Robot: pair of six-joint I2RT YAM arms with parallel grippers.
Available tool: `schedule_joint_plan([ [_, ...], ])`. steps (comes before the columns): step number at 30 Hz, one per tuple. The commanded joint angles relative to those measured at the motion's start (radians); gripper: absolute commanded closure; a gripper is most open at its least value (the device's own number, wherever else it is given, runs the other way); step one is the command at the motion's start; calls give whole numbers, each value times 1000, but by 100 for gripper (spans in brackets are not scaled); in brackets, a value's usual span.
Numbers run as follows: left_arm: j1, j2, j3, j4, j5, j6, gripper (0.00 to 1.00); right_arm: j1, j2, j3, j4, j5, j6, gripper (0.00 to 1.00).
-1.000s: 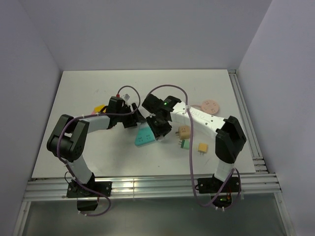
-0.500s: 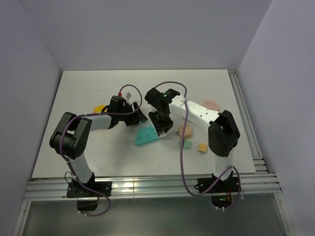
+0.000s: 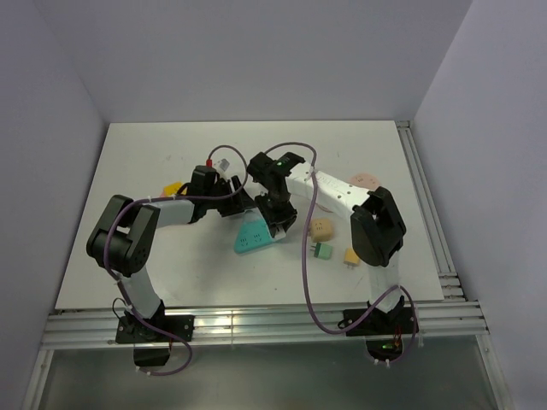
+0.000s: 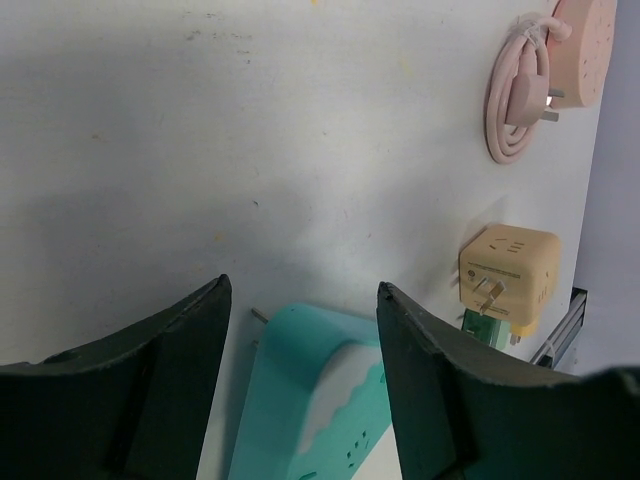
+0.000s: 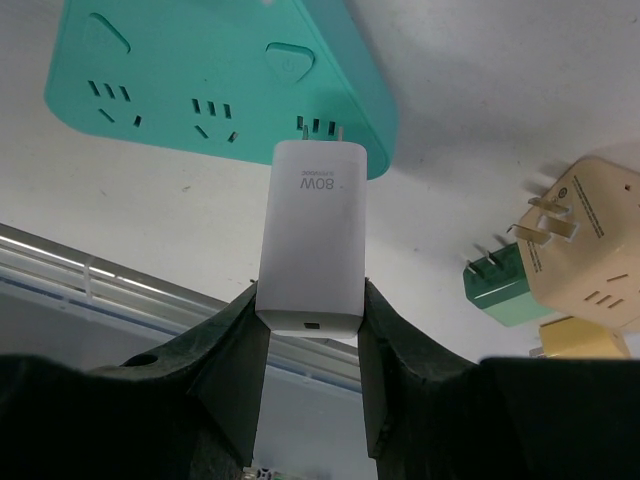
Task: Insert the plug
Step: Insert the plug into the socket.
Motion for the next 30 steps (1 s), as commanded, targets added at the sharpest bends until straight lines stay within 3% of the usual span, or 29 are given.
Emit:
schedule_joint_plan([
  [1, -9, -10, -5, 49, 17, 13, 35, -4, 3, 36, -25, -23, -12, 100],
  [17, -78, -94, -83, 82, -96, -40, 47, -1, 84, 87, -55, -41, 9, 100],
  [30, -80, -74, -76, 81, -77, -38, 56, -4, 89, 78, -59, -57, 6, 100],
])
